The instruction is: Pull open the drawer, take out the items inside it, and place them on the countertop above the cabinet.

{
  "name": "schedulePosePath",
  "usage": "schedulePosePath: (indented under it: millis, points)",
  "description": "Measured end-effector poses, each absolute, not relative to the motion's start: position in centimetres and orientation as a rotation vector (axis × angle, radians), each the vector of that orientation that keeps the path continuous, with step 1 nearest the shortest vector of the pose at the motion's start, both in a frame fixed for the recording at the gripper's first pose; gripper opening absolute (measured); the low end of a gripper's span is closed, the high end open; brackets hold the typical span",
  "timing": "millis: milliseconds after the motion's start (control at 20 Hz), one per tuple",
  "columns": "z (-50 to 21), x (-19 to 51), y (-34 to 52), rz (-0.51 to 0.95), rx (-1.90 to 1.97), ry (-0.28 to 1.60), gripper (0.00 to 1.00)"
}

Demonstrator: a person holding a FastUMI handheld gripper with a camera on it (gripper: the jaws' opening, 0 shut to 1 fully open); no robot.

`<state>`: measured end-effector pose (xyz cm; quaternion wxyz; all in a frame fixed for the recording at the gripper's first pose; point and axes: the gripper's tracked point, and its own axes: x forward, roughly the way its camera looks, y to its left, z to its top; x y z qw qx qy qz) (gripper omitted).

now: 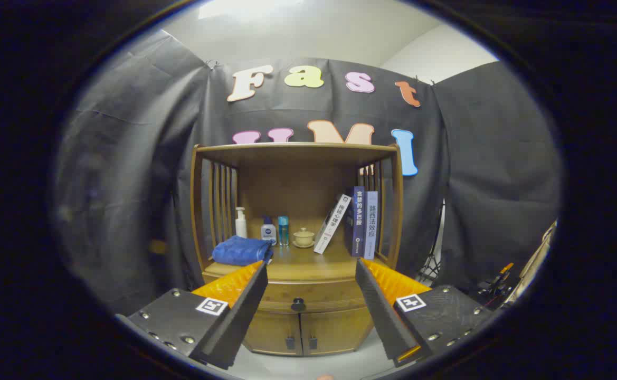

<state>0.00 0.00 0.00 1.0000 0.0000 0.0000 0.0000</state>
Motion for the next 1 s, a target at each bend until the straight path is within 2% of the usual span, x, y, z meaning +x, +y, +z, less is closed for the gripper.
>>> schedulePosePath:
  millis: [1000]
  points:
    - [-2.3,1.8,-0.5,-0.017,0.021,0.016,1.00]
